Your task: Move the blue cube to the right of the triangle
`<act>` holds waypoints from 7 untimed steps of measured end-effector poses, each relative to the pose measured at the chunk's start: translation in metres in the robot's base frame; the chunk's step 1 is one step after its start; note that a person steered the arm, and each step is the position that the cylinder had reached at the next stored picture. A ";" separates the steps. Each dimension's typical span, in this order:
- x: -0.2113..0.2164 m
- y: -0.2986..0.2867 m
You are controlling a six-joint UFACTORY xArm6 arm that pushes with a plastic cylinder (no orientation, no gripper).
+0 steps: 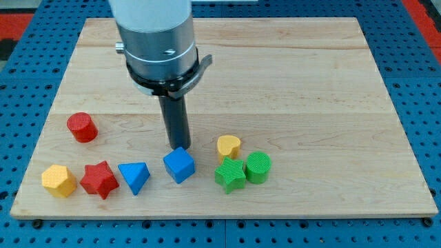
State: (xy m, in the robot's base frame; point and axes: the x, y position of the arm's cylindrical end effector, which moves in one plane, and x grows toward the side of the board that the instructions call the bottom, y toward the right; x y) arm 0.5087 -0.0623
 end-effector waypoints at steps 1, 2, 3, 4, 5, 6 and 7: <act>0.000 0.006; 0.000 0.011; 0.000 0.017; 0.002 0.029; 0.030 0.030; 0.054 0.030; 0.066 0.030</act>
